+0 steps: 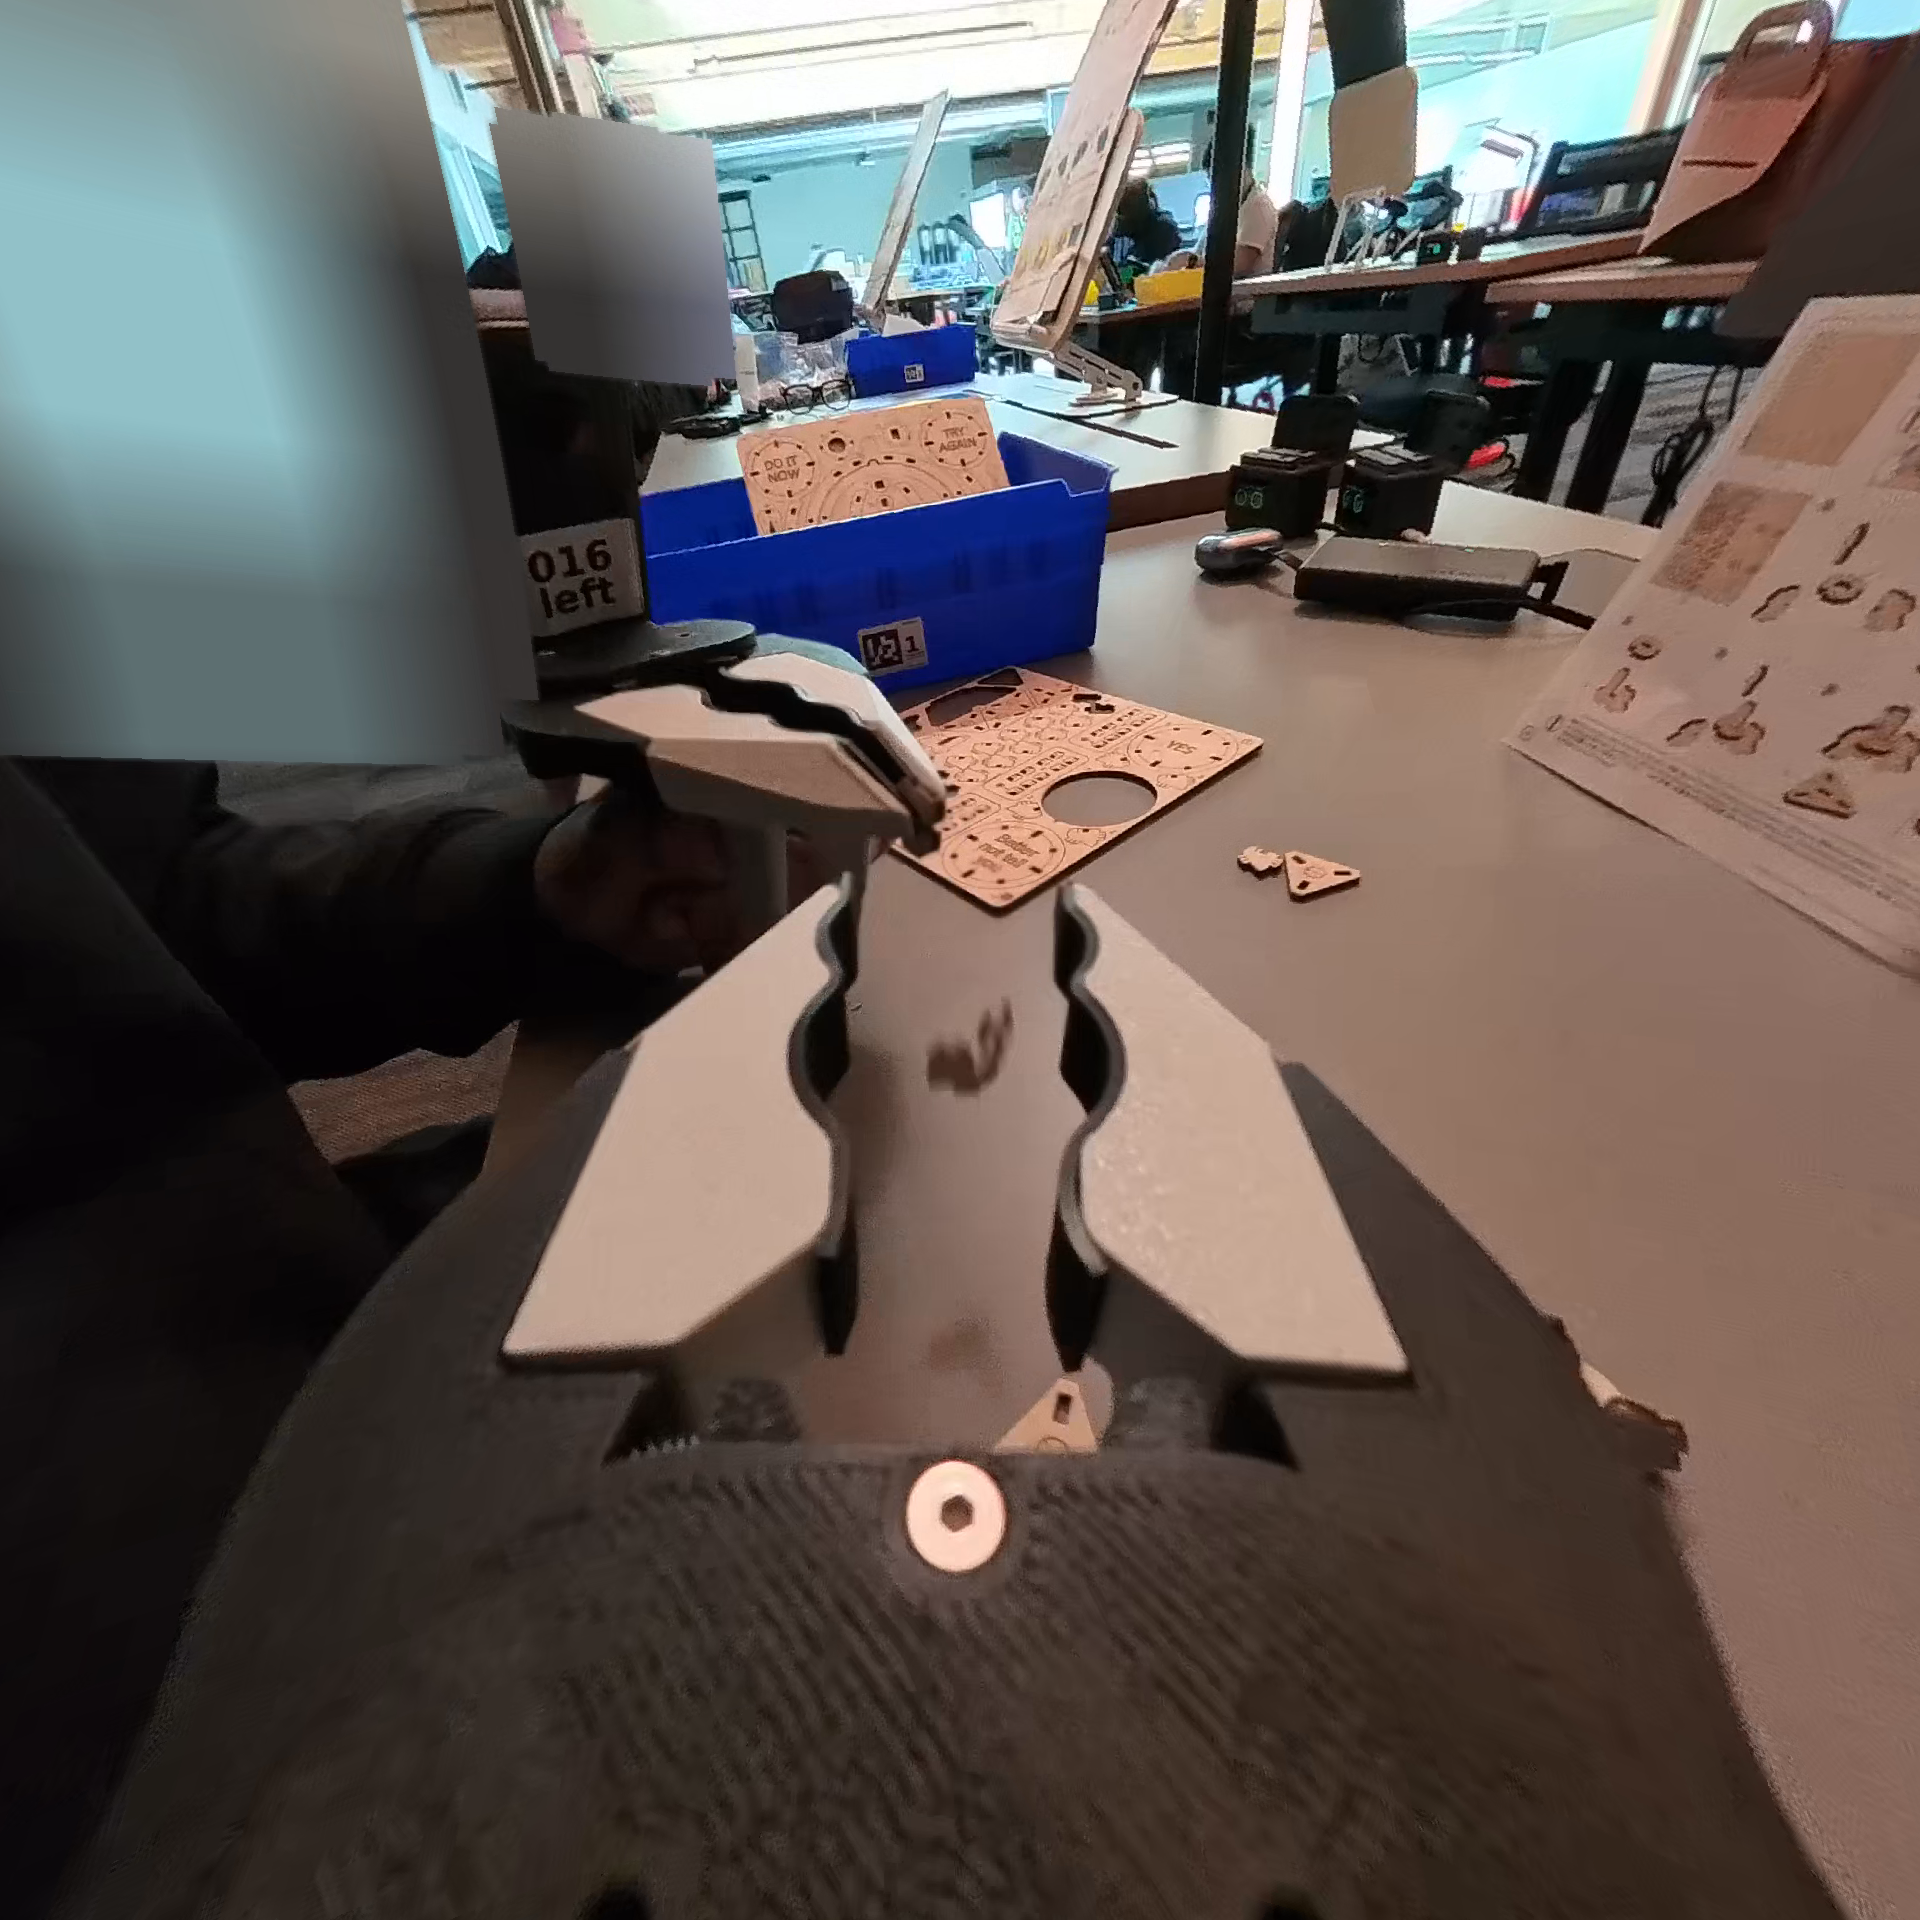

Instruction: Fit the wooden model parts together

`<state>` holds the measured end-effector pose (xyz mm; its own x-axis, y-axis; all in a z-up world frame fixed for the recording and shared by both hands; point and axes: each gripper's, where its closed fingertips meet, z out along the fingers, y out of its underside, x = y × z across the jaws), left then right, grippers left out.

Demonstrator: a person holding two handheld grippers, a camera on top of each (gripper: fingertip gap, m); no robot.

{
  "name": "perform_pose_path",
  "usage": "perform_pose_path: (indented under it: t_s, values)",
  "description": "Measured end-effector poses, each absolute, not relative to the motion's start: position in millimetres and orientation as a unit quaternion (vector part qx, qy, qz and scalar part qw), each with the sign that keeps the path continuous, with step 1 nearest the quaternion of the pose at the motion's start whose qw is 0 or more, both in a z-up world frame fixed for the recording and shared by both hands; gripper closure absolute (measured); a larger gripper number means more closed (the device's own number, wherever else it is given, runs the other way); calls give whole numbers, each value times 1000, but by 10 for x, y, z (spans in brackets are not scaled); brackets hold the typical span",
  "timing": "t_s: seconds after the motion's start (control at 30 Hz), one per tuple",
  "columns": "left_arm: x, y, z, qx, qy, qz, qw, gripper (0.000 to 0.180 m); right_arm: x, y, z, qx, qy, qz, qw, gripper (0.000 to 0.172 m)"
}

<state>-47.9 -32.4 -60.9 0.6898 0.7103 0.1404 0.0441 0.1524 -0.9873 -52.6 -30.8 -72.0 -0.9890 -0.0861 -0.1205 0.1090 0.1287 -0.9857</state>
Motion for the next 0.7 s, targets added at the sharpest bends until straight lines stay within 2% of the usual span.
perform_pose_path:
  t_s: [0.23, 0.33, 0.7]
  values:
    - [-552, -561, -560, -529, -370, 143, 750, 179, -689, -279, -752, 28, 754, -656, 38, 137]
    - [-565, -573, -584, -529, -376, 139, 748, 179, -879, -221, -757, 57, 753, -655, 11, 140]
    - [-564, -487, -664, -559, -370, 146, 728, 179, -1062, -155, -928, 90, 780, -619, 1, 137]
